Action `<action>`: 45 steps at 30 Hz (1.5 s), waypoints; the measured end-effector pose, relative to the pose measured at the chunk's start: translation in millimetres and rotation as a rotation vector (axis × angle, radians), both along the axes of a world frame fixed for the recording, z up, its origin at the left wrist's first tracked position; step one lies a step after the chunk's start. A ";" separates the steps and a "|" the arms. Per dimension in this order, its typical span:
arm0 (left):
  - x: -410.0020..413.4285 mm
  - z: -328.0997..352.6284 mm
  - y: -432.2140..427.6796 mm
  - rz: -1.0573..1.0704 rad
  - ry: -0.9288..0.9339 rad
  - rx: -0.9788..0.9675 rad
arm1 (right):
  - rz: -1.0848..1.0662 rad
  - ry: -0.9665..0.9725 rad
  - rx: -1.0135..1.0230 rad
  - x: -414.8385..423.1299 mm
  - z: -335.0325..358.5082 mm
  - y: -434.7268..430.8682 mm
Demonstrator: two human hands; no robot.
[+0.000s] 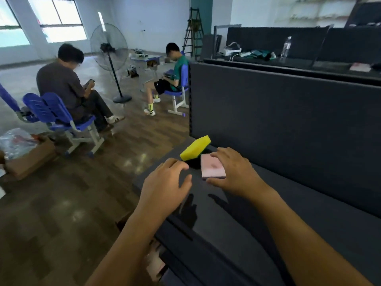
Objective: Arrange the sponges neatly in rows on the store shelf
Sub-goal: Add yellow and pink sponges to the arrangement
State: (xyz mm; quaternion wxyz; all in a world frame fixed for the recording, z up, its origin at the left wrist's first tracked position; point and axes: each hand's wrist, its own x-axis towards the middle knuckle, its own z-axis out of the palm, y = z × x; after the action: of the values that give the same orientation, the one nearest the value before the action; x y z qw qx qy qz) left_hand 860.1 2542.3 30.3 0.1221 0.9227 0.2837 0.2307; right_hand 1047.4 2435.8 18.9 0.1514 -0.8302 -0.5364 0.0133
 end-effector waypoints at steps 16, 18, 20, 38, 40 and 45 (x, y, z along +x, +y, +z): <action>125.5 -36.6 97.1 -0.147 0.282 -0.077 | -0.332 0.158 -0.015 -23.8 2.8 -33.7; 130.4 -38.4 86.2 -0.193 0.253 -0.080 | -0.403 0.135 0.030 -33.1 5.4 -51.5; 132.0 -38.0 68.8 -0.243 0.238 -0.071 | -0.479 0.117 0.058 -42.4 5.8 -71.3; 65.5 -5.3 -295.8 -1.031 0.187 -0.166 | -1.251 -0.133 0.221 -207.9 -2.1 -411.6; 48.9 -7.0 -345.3 -1.134 0.179 -0.149 | -1.337 -0.148 0.225 -239.1 -4.2 -454.9; 10.2 -14.6 -461.2 -1.370 0.168 -0.122 | -1.552 -0.159 0.211 -316.2 -8.6 -551.5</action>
State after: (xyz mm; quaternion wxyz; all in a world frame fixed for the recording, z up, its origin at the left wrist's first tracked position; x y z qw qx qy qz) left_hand 870.3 2081.2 15.7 0.2696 0.9002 -0.3418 0.0129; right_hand 731.2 1884.3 10.3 0.1567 -0.9471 0.1892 -0.2065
